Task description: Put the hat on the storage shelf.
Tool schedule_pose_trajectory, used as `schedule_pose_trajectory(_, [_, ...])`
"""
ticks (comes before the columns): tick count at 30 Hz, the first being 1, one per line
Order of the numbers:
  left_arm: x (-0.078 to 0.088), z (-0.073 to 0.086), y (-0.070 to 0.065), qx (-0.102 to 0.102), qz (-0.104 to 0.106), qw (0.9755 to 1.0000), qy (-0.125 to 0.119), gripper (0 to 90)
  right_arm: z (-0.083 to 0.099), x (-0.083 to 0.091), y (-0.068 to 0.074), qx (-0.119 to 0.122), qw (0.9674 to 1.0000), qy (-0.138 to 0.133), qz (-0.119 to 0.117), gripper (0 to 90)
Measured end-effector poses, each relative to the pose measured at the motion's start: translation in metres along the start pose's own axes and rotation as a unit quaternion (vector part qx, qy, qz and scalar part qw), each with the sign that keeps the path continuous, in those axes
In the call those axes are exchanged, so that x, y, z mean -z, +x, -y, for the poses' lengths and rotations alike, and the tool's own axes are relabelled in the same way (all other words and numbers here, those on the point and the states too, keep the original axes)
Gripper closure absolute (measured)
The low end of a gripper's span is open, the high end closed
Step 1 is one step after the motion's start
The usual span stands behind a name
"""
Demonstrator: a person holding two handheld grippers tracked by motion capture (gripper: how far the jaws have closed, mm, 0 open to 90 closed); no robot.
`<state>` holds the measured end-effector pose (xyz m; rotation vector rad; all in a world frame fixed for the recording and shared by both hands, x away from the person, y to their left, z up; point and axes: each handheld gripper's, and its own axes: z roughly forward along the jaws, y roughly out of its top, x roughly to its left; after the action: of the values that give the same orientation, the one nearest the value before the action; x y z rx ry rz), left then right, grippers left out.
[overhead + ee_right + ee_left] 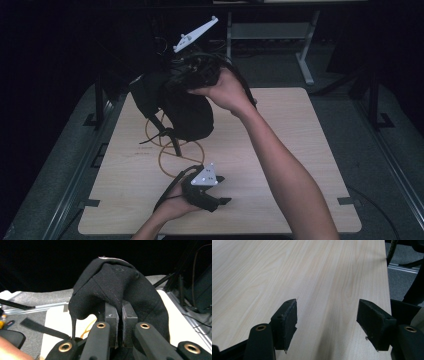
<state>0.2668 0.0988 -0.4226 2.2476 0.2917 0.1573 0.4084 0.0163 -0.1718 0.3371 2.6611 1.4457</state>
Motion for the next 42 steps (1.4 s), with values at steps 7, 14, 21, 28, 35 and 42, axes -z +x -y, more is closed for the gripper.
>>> schedule_pose_trajectory(7, [-0.001,-0.001,-0.002,-0.004,0.001,1.0,-0.002,32.5,-0.003,-0.04,0.004,-0.014,0.9998,0.014,-0.003,81.0])
schedule_pose_trajectory(14, [-0.002,0.0,-0.006,-0.011,0.002,0.9999,0.0,32.5,0.004,-0.055,0.005,-0.031,0.9993,0.02,0.007,47.8])
schedule_pose_trajectory(21, [-0.001,0.0,-0.004,-0.008,0.001,1.0,-0.001,32.5,0.015,-0.045,-0.001,-0.045,0.9987,0.022,0.011,45.9])
schedule_pose_trajectory(28, [-0.001,0.001,-0.004,-0.005,0.0,1.0,0.002,32.5,0.028,-0.035,-0.009,-0.055,0.9981,0.024,0.015,43.9])
schedule_pose_trajectory(35, [-0.001,0.002,-0.003,-0.003,-0.001,1.0,0.001,32.5,0.038,-0.027,-0.011,-0.06,0.9979,0.021,0.017,41.8])
schedule_pose_trajectory(42, [-0.002,0.003,-0.003,-0.006,0.0,1.0,0.002,32.4,0.043,-0.02,-0.011,-0.061,0.9978,0.018,0.017,39.7])
